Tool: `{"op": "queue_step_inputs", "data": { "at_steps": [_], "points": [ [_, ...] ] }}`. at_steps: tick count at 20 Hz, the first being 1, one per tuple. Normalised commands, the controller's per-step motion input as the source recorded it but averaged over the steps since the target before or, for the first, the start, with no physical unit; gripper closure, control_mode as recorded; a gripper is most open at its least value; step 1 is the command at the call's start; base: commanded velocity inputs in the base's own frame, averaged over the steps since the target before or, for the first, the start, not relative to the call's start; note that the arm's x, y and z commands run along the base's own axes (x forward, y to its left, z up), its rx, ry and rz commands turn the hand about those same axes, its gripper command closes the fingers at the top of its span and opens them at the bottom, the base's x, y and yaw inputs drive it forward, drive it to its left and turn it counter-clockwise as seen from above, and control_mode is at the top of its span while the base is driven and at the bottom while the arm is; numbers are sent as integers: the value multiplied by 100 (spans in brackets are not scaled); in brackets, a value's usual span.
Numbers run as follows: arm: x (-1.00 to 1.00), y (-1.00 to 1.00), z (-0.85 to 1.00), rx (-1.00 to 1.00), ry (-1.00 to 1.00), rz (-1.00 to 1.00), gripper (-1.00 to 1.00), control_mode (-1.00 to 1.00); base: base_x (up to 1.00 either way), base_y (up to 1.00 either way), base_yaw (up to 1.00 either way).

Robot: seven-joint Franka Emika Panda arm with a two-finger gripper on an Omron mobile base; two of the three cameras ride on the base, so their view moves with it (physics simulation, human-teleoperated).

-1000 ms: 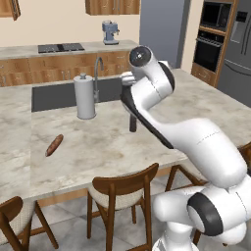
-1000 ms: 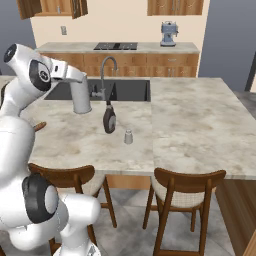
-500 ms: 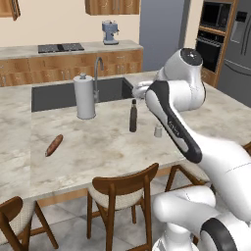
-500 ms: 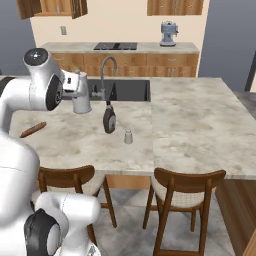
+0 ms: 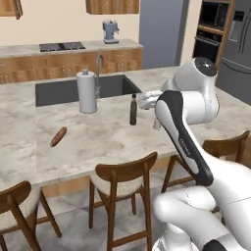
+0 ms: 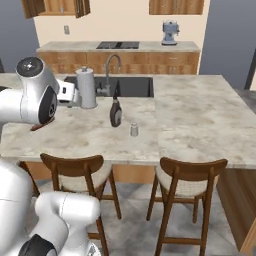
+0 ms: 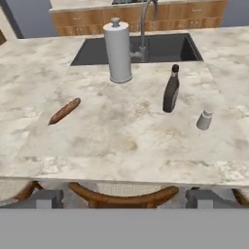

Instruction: Move the syrup bottle and shaker from the cabinet to the dining counter.

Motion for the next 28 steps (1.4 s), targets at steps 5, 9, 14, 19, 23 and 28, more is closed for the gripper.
{"op": "queue_step_inputs", "data": {
  "at_steps": [5, 9, 14, 19, 23, 28],
  "points": [
    [0, 0, 0, 0, 0, 0, -100, 100, -93, 100, 4],
    [0, 0, 0, 0, 0, 0, -100, 100, -67, 100, 3],
    [0, 0, 0, 0, 0, 0, -100, 100, -46, 100, 2],
    [0, 0, 0, 0, 0, 0, -100, 100, -15, 100, 0],
    [0, 0, 0, 0, 0, 0, -100, 100, 0, 100, 0],
    [0, 0, 0, 0, 0, 0, -100, 100, 0, 100, 0]
  ]
}}
